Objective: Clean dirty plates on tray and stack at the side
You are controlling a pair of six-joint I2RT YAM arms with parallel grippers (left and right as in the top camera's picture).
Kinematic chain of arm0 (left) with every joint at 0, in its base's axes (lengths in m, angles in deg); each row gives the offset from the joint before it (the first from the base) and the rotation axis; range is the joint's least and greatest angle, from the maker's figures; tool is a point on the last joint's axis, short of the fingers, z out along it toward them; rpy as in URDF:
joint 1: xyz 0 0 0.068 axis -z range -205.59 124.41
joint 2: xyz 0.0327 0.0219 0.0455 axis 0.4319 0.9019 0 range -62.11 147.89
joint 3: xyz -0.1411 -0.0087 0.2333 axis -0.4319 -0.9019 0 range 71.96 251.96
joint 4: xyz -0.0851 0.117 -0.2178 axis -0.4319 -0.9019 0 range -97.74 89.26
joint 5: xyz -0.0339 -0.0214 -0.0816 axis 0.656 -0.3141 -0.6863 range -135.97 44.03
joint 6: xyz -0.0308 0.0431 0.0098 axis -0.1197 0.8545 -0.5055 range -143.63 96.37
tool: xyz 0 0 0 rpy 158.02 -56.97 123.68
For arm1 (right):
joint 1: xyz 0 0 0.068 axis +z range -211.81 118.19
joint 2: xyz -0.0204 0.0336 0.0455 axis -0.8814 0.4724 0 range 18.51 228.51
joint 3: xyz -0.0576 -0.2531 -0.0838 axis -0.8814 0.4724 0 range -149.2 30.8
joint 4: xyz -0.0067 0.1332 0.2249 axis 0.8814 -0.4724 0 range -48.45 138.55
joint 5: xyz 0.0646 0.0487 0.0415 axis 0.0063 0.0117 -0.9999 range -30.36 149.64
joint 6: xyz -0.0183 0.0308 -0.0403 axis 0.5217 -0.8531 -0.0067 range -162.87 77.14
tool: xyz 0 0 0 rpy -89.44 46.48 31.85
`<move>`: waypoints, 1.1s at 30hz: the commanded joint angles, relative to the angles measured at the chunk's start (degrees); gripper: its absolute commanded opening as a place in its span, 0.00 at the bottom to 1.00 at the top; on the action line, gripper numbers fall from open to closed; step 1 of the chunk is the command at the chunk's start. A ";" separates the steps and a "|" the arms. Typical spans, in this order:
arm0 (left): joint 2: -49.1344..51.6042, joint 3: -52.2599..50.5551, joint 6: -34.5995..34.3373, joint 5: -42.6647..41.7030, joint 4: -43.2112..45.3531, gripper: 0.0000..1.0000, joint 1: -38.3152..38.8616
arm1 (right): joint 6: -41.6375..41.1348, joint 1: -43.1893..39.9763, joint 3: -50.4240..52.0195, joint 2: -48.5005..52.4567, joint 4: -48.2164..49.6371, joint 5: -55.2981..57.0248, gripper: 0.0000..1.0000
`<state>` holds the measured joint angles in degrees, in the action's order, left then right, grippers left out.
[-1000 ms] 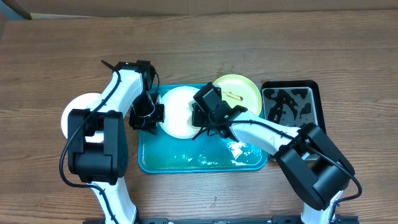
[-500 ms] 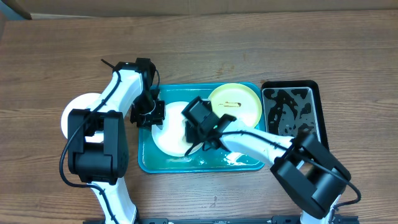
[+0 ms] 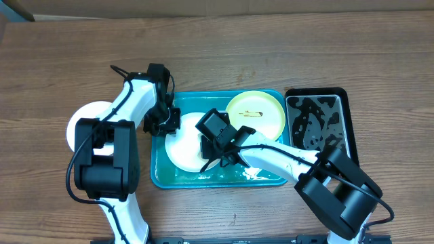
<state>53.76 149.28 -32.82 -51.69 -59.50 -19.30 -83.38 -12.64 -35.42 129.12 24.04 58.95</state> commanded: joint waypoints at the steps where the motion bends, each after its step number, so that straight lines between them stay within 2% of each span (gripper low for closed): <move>1: 0.63 -3.30 -0.26 -0.04 0.98 0.09 0.50 | -0.04 0.48 1.33 1.75 -1.29 -1.07 0.04; 2: 0.63 -3.91 -0.26 -0.04 1.09 0.04 0.50 | -0.04 0.46 1.33 1.75 -1.14 -0.85 0.04; 14: 0.63 -5.11 -0.24 -0.09 0.63 0.04 0.50 | -0.02 0.20 1.33 1.75 6.12 5.31 0.04; 21: 0.63 -5.11 -0.26 -0.07 0.39 0.04 0.50 | -0.26 -0.46 1.33 1.75 -1.36 15.52 0.04; 28: 0.63 -5.14 -0.26 -0.07 0.33 0.04 0.50 | -0.31 -3.06 1.33 1.75 -8.87 15.91 0.04; 33: 0.63 -5.14 -0.24 -0.07 0.24 0.04 0.50 | -5.09 -4.61 1.33 1.75 -12.85 14.62 0.04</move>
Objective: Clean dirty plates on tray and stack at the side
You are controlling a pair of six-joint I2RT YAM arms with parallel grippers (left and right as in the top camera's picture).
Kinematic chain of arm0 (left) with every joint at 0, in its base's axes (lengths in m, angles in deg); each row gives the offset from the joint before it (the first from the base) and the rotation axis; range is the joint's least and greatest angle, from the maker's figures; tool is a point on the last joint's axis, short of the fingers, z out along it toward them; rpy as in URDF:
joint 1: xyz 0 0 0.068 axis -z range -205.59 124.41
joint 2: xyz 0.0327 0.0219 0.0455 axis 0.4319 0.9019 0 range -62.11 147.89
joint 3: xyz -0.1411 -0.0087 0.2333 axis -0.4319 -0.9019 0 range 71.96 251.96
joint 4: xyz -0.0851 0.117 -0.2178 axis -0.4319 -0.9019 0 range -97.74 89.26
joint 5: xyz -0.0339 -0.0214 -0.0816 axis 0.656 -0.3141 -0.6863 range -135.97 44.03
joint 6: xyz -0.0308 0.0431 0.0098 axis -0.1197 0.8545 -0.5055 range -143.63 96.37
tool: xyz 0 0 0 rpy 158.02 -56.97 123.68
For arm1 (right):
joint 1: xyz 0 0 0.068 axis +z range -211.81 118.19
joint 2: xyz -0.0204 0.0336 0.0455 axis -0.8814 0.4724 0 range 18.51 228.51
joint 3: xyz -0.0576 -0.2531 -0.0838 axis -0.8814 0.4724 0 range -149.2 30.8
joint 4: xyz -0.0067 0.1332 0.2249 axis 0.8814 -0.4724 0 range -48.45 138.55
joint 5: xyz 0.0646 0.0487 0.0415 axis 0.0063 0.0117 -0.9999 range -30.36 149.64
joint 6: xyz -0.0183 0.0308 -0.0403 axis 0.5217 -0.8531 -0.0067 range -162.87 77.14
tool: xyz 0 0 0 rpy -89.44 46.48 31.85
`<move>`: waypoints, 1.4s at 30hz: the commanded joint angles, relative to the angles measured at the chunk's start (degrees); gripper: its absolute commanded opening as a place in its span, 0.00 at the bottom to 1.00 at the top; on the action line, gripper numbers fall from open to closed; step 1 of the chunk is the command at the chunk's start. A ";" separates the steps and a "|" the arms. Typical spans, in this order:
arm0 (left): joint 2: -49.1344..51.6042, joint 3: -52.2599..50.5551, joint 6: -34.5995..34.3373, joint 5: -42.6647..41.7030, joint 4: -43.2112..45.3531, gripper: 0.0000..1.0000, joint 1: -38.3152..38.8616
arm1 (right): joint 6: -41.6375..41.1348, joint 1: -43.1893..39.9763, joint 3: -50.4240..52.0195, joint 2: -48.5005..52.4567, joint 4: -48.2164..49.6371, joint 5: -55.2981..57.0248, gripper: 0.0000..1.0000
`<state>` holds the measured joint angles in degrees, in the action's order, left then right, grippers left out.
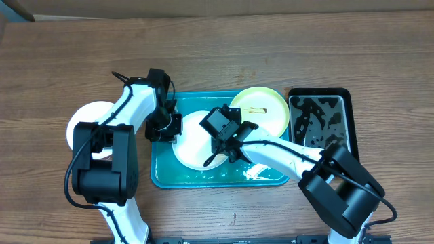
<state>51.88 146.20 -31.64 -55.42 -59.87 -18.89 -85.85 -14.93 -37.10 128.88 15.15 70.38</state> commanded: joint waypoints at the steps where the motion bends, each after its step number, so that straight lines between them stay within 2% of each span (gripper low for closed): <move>1: 2.51 -2.08 -1.42 3.67 0.63 0.04 0.09 | -2.91 -2.38 3.02 1.99 -4.15 2.56 0.04; 12: 2.51 -2.10 -1.42 3.69 0.48 0.04 0.09 | -2.86 -2.38 -1.33 1.18 -7.04 -2.95 0.04; 24: 2.51 -2.10 -1.42 3.69 0.52 0.04 0.09 | 10.08 -2.36 -12.46 -3.65 -9.66 -3.13 0.04; 31: 2.51 -2.10 -1.42 3.67 0.52 0.04 0.09 | 10.25 -2.32 -11.41 -3.63 -6.12 -3.13 0.04; 42: 2.51 -2.10 -1.42 3.67 0.46 0.04 0.09 | 10.23 -2.16 -2.19 -3.32 11.30 -4.42 0.04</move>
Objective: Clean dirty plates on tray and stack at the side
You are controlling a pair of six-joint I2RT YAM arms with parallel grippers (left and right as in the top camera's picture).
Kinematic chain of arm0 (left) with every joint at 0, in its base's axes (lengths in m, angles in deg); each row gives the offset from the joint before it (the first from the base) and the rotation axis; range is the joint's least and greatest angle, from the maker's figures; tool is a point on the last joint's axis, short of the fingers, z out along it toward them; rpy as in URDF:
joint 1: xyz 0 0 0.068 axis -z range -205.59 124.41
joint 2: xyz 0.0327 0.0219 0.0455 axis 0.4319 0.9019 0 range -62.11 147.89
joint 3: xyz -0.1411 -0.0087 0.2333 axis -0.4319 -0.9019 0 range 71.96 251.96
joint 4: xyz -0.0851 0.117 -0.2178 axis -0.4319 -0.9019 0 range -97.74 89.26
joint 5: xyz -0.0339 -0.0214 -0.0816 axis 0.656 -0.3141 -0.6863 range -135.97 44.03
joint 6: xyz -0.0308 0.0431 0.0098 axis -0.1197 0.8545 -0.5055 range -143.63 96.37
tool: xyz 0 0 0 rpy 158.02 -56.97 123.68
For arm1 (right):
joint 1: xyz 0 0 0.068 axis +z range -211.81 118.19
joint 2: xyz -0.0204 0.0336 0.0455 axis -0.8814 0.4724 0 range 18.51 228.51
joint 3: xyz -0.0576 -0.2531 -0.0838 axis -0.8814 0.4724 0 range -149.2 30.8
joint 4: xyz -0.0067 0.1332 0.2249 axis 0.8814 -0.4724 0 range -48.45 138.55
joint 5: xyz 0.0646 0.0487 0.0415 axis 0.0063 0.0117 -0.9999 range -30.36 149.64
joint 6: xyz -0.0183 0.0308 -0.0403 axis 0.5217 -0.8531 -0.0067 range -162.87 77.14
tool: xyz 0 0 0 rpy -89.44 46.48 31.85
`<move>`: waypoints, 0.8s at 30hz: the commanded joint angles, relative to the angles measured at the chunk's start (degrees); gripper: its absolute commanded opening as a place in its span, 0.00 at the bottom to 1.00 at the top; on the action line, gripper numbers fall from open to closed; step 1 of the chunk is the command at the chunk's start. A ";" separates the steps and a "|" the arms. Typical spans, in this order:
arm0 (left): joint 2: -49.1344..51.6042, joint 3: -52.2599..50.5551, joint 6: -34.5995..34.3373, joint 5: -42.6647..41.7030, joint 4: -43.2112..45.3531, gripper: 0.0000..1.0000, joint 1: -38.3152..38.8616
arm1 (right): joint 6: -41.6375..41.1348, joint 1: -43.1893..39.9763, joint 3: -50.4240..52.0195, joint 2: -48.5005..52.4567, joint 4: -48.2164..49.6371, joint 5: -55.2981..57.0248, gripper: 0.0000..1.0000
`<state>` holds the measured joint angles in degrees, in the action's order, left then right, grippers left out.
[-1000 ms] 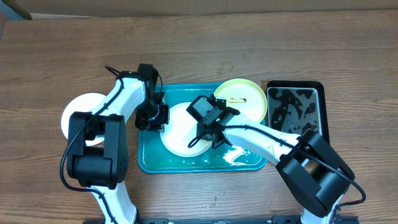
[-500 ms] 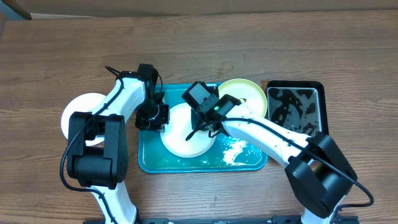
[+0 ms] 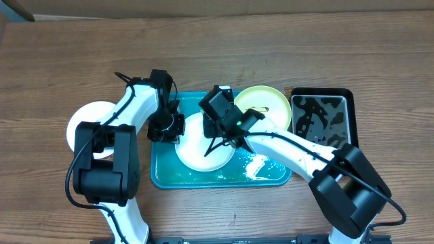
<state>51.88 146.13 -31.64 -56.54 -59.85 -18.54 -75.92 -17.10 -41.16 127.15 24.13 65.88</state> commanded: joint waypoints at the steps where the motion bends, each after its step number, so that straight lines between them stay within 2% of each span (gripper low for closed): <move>1: 2.51 -2.03 -1.44 4.79 0.44 0.04 -0.26 | 0.31 0.02 2.78 -1.44 4.28 0.04 0.04; 8: 2.51 -2.03 -1.44 4.76 0.42 0.04 -0.26 | 0.37 0.00 4.22 2.34 10.51 0.11 0.04; 13: 2.51 -2.03 -1.42 4.79 -0.02 0.04 -0.26 | 1.73 -0.20 4.22 5.57 10.40 0.13 0.04; 20: 2.51 -2.03 -1.42 4.81 0.00 0.04 -0.26 | 2.27 -0.44 4.17 5.81 0.22 12.07 0.04; 24: 2.51 -2.03 -1.42 4.81 -0.22 0.04 -0.26 | 2.23 -0.48 4.17 5.81 -6.75 13.22 0.04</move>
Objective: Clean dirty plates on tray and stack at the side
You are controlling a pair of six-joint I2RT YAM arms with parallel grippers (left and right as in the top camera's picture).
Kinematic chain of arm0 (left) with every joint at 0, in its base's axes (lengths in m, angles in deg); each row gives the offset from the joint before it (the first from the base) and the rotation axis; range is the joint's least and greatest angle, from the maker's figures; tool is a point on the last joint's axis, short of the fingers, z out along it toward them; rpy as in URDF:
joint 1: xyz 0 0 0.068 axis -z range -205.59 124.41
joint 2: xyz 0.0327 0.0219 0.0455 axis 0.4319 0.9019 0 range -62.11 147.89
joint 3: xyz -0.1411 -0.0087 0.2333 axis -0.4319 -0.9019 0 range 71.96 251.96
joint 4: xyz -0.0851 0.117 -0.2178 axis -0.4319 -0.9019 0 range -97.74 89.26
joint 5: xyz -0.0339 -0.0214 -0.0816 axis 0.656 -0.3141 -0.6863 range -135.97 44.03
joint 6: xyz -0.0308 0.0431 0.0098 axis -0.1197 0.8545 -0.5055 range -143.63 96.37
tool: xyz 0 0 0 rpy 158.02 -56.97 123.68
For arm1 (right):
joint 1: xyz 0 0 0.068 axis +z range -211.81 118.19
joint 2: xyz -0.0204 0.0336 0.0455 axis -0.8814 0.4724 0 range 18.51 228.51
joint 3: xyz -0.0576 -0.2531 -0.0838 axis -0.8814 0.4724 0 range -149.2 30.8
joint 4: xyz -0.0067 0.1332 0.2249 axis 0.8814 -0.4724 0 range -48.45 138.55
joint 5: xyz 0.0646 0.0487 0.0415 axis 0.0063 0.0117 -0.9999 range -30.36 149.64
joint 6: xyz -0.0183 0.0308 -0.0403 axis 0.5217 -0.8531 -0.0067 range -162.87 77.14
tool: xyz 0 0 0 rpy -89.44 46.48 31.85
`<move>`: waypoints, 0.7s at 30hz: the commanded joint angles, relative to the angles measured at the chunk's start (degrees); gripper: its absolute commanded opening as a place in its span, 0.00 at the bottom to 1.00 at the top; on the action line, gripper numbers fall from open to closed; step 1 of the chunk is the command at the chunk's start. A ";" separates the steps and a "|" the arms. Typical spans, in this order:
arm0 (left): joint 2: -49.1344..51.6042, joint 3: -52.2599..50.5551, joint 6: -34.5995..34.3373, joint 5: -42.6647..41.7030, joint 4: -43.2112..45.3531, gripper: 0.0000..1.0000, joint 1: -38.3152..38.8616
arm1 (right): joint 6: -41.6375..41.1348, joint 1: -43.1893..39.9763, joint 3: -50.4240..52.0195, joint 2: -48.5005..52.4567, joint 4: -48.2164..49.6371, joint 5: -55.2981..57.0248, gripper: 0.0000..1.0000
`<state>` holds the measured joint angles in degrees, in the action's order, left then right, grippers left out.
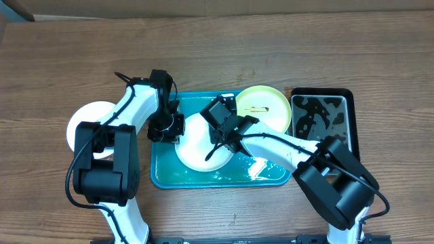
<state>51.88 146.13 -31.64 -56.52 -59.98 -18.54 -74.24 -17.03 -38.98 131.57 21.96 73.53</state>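
A white plate (193, 146) lies in the left half of the teal tray (203, 179). My left gripper (173, 129) is shut on the plate's left rim. My right gripper (222, 139) hangs over the plate's right side, shut on a thin dark brush (211, 152) whose tip rests on the plate. A yellow-green plate (266, 107) with a smear on it sits at the tray's far right corner. White foam (258, 166) lies on the tray floor at the front right.
A white plate (81, 125) rests on the table left of the tray, partly under my left arm. A black tray (324, 118) with dark wet patches stands to the right of the teal tray. Bare wooden table surrounds both trays.
My right gripper with the brush has shifted a little toward the front and right over the white plate. The left gripper still grips the plate's rim in the same place.
The brush was first at the front right edge of the white plate while my left gripper held the rim. It then stood at the plate's middle, then near its far edge, and now is back over the right middle. The plate sits slightly further right.
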 commanded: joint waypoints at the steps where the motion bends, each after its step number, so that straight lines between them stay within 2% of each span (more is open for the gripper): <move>1: 2.51 -2.03 -1.42 4.79 -0.11 0.04 -0.26 | 0.52 -0.50 1.99 1.40 -6.12 5.57 0.04; 5: 2.51 -2.03 -1.44 4.81 -0.09 0.04 -0.26 | -0.52 0.00 1.95 1.40 -11.76 4.72 0.04; 10: 2.51 -2.03 -1.44 4.81 -0.09 0.04 -0.26 | -0.50 0.00 1.77 1.40 -18.64 -2.32 0.04; 21: 2.51 -2.03 -1.46 4.76 -0.11 0.04 -0.26 | 0.00 0.00 1.77 -4.07 -23.17 -15.15 0.04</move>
<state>51.91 145.28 -30.94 -59.10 -61.10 -17.66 -74.37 -16.44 -40.40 128.55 1.94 64.43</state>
